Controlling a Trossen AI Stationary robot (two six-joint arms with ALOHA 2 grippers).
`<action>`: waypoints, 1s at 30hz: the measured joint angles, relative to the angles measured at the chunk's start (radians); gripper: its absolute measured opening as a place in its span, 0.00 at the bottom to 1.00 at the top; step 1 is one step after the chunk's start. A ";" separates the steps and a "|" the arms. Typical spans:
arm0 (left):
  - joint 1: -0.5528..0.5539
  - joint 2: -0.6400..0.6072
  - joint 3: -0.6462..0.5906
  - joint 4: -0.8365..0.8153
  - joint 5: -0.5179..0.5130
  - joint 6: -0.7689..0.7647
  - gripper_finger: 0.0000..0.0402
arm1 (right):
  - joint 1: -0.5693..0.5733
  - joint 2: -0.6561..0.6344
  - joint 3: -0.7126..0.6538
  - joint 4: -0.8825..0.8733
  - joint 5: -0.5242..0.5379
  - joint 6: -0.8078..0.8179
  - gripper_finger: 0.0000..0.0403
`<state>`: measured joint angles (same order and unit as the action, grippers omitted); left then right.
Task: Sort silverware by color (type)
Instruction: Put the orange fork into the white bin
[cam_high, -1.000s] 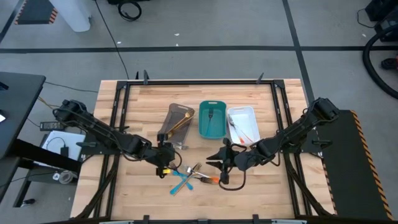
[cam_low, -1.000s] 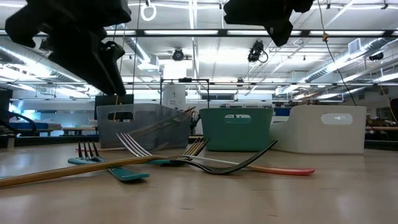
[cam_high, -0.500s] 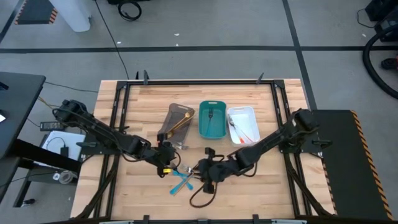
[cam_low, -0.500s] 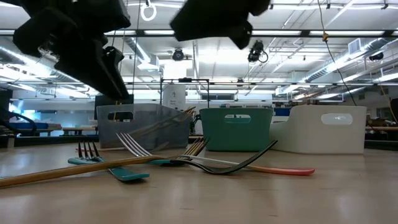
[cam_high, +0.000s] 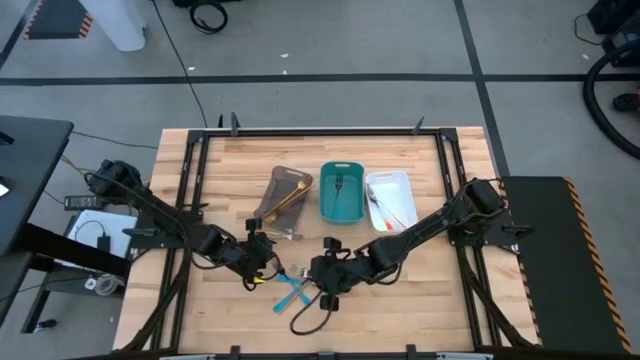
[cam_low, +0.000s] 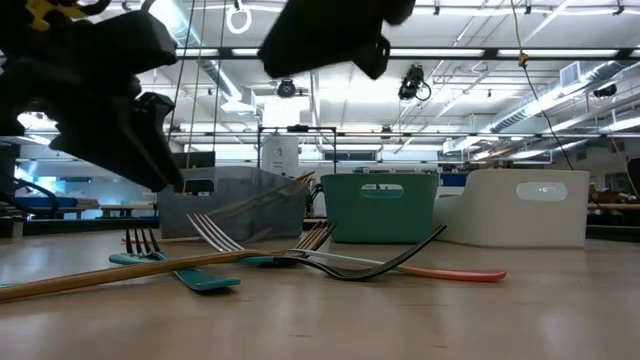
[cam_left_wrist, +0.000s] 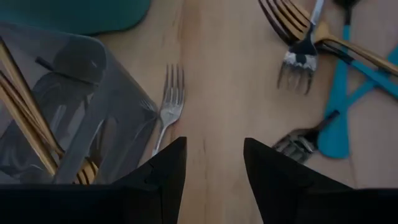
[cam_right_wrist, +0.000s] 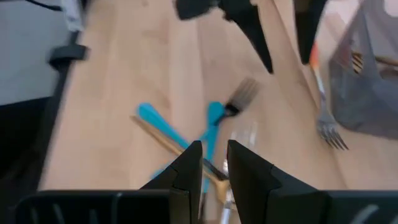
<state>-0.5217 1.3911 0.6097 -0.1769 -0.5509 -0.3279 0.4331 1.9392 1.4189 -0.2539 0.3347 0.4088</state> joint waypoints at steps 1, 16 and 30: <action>0.000 0.000 -0.011 0.026 -0.006 0.004 0.42 | -0.005 0.005 0.000 -0.013 -0.001 0.000 0.21; 0.024 0.000 -0.061 0.204 -0.037 0.050 0.42 | -0.035 0.032 -0.002 -0.046 -0.092 -0.022 0.21; -0.001 0.000 -0.061 0.193 -0.035 0.021 0.42 | -0.031 0.072 -0.003 -0.091 -0.050 -0.009 0.21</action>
<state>-0.5224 1.3914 0.5488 0.0161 -0.5858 -0.3070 0.4024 2.0117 1.4158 -0.3446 0.2843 0.4001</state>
